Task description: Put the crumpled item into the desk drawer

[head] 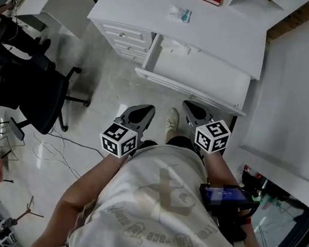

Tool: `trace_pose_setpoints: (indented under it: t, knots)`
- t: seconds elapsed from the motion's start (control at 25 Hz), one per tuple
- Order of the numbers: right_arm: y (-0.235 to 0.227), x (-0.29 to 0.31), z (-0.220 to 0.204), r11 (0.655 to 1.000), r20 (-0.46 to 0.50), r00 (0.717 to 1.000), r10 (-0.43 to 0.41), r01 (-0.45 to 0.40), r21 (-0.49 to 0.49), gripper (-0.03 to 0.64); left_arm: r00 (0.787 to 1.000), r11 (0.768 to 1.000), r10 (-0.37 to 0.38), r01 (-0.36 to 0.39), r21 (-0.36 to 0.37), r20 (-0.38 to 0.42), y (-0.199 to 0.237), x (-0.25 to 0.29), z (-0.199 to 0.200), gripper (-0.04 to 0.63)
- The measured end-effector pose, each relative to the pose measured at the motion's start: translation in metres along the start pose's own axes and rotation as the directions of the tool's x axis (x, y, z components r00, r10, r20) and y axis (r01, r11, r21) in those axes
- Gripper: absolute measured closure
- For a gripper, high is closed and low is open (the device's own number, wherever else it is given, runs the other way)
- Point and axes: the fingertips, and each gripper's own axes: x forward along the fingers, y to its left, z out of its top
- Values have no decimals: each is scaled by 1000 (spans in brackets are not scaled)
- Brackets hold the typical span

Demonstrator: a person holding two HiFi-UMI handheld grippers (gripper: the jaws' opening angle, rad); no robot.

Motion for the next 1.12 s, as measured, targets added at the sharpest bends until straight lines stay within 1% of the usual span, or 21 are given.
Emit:
trace_pose_setpoints:
  t: [0.4,0.64,0.8,0.96,1.12]
  knots:
    - [-56,23,37,1000,1,1000,26,-26,-6,594,1000,999,29,-29,15,11,21,54,42,574]
    - [-91,33,62,999,5,999,45,-45,-26,594,997,998,65,-66,22,42,30,84,73,574]
    - [-118,37,75,997,-17,998,58,-58,-43,594,996,996,75,-78,37,56,29,109,93,574]
    - [-126,41,84,996,-28,997,67,-68,-52,594,994,995,78,-82,54,72,24,113,106,574]
    - [-126,49,87,996,-33,996,82,-83,-41,594,992,993,100,-104,49,82,28,110,110,574]
